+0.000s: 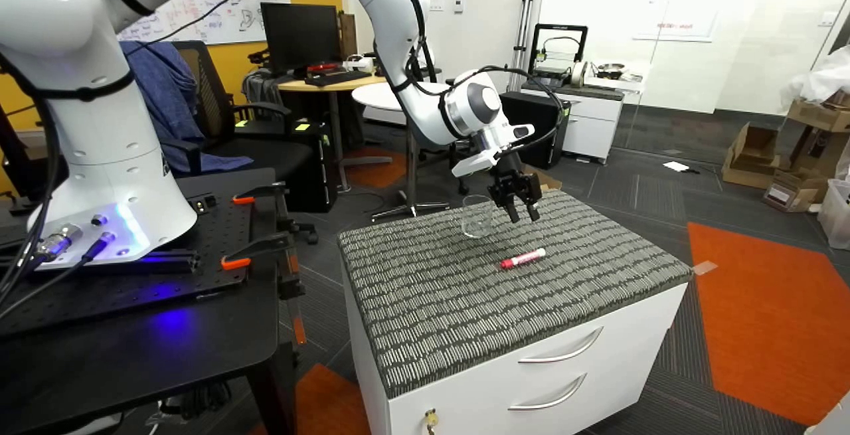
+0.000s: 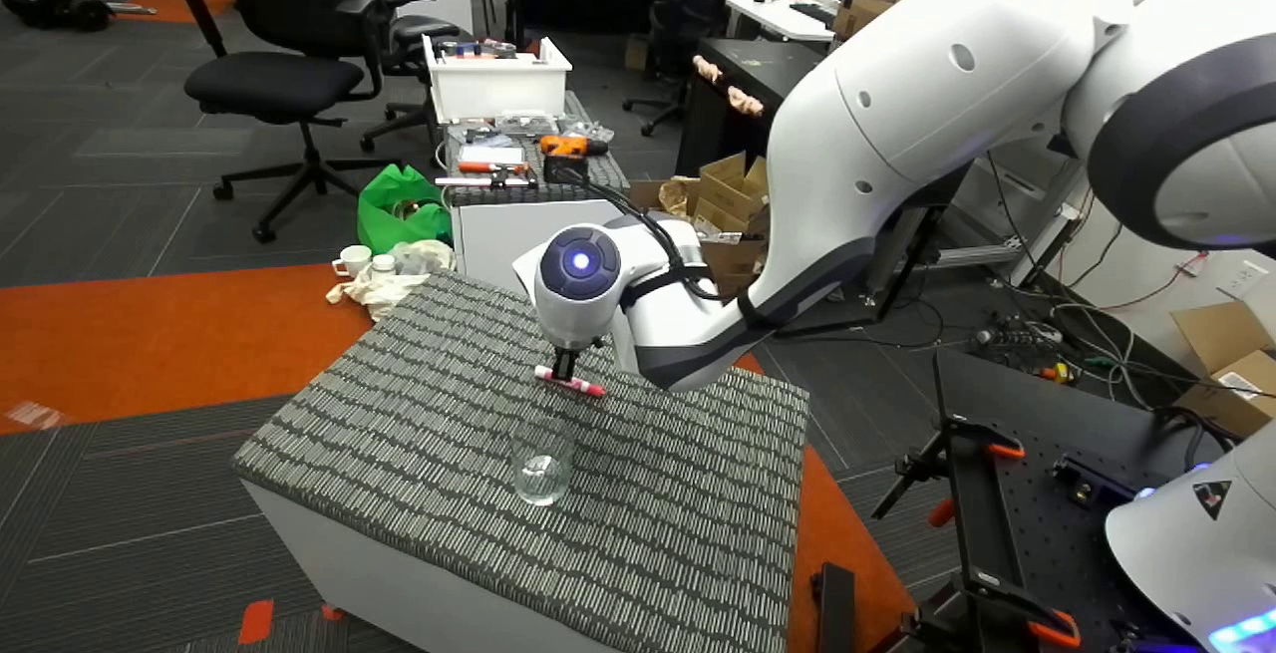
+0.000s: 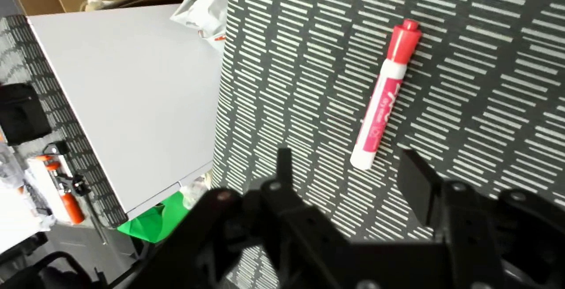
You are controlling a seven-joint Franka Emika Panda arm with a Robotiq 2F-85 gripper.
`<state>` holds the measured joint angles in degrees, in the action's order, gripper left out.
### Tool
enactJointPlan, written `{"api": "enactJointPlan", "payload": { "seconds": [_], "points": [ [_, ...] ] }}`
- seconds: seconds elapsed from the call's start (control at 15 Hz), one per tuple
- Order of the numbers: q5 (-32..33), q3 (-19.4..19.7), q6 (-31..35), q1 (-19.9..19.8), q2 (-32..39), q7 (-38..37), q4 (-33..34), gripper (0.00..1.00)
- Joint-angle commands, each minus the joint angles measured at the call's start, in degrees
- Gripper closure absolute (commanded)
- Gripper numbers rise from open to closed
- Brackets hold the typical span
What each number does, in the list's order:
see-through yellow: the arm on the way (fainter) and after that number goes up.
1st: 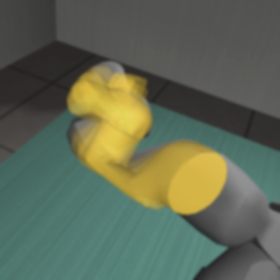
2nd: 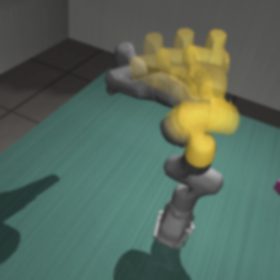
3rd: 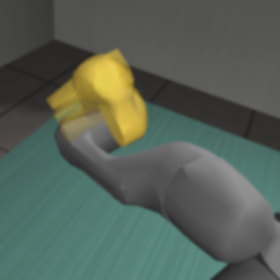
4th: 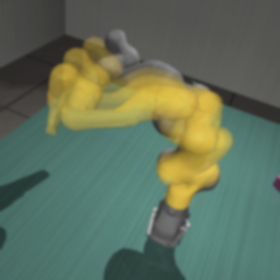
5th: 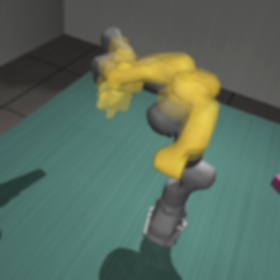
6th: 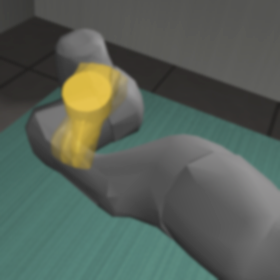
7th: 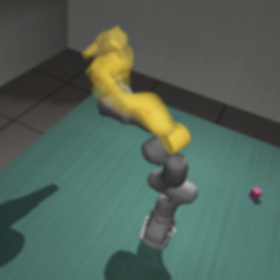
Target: Remove the marker from the glass.
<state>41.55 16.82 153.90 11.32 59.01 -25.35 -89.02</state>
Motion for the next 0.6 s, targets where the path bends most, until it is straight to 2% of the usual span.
{"api": "enactJointPlan", "payload": {
  "seconds": [0.0, 0.13, 0.53],
  "points": [
    [-1.90, 0.55, 2.12, 1.35, -2.18, -0.04, -2.94, 0.05],
    [-3.49, -0.34, 1.95, 1.22, -3.53, 1.40, -4.26, 0.00],
    [-7.58, -0.68, 1.31, 2.28, -9.18, 2.82, -10.08, 0.00]
  ]
}}
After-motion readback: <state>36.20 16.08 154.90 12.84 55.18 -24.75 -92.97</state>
